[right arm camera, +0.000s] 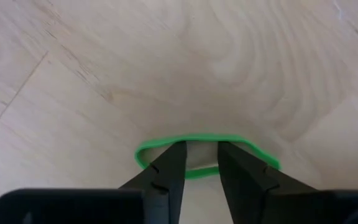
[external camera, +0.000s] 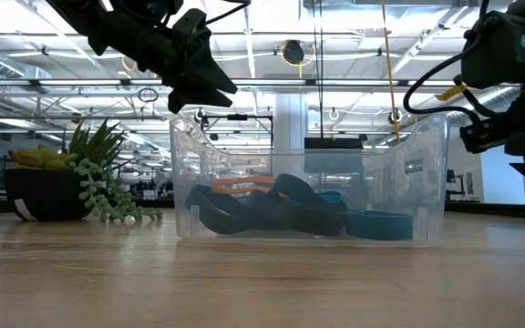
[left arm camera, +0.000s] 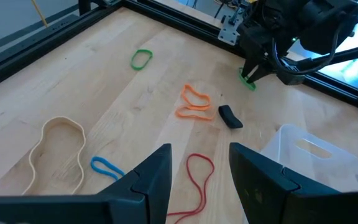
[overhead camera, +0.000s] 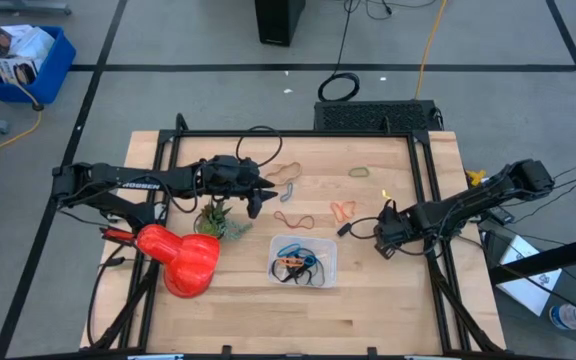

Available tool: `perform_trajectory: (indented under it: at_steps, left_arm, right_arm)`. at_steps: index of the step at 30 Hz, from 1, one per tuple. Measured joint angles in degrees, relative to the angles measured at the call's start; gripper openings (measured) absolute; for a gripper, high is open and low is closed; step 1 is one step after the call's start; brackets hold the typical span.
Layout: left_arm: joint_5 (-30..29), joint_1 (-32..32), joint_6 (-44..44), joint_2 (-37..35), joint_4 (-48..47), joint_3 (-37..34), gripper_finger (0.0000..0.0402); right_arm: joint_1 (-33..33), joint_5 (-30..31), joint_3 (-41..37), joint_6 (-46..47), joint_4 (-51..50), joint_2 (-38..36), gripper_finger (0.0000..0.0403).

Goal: Pick and place rubber bands into bin
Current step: Put the bottom green rubber band into the bin

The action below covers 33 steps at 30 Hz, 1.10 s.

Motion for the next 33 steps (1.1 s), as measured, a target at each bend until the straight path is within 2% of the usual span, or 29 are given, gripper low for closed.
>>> perform_trajectory:
  at_steps: [7, 33]
  left_arm:
    - [0.0, 0.0, 0.0, 0.0, 0.0, 0.0, 0.0168]
    - [0.0, 0.0, 0.1, 0.0, 0.0, 0.0, 0.0168]
  right_arm:
    - [0.0, -1.1, 0.0, 2.4, 0.2, 0.0, 0.0089]
    - [0.0, -5.1, -0.1, 2.4, 3.6, -0.4, 0.0089]
